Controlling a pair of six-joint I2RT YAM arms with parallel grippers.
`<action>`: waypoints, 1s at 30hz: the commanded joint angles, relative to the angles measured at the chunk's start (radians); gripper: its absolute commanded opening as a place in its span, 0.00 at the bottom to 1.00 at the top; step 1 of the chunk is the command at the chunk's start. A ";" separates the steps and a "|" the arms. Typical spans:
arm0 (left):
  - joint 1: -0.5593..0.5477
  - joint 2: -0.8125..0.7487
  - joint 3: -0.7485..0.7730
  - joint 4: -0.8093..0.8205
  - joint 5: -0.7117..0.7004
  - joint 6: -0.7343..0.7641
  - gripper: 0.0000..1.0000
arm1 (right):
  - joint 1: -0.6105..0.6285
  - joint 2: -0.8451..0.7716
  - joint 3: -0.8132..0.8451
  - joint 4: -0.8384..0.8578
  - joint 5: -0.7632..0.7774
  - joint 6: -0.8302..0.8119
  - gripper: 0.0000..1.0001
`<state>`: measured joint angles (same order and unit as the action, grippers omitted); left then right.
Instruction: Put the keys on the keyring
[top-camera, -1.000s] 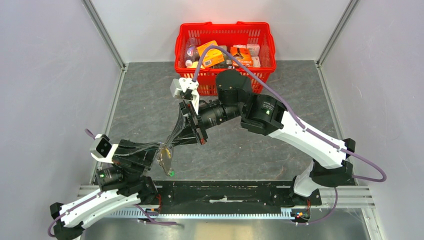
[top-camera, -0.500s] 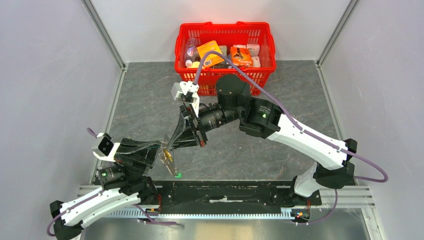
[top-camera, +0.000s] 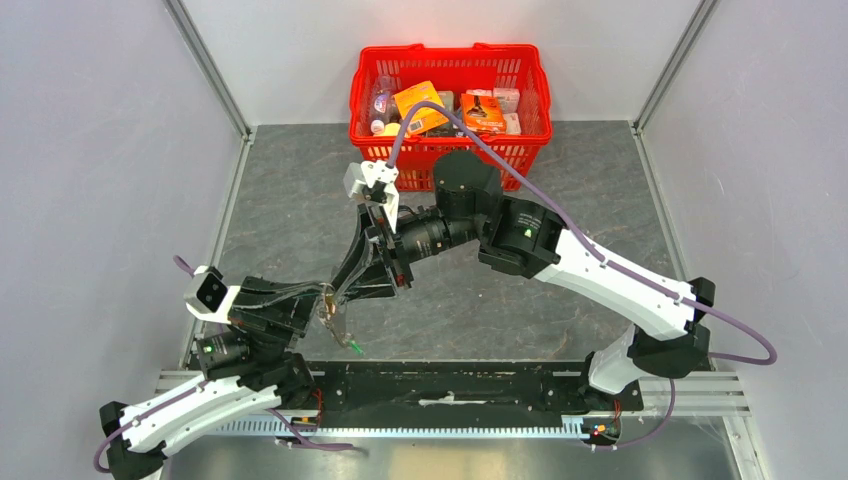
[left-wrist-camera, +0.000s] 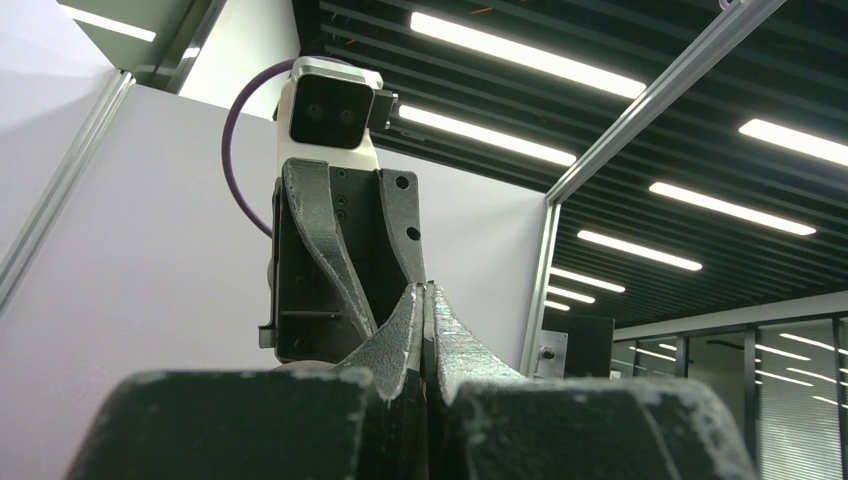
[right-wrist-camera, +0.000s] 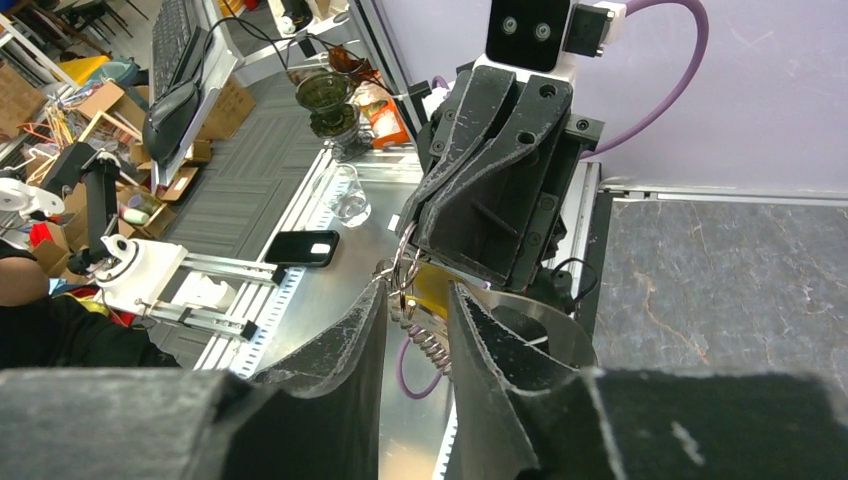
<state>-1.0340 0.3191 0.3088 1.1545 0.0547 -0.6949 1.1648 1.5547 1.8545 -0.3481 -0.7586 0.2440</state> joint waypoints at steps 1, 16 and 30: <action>-0.001 -0.012 0.027 0.015 -0.009 0.006 0.02 | 0.001 -0.058 -0.006 0.020 0.026 -0.014 0.36; -0.001 -0.012 0.028 0.012 -0.017 0.009 0.02 | 0.005 -0.044 0.008 0.049 0.035 0.005 0.36; -0.001 -0.012 0.026 0.018 -0.023 0.008 0.02 | 0.016 -0.026 0.017 0.049 0.044 0.004 0.30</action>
<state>-1.0340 0.3161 0.3088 1.1465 0.0540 -0.6949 1.1698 1.5223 1.8462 -0.3439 -0.7250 0.2443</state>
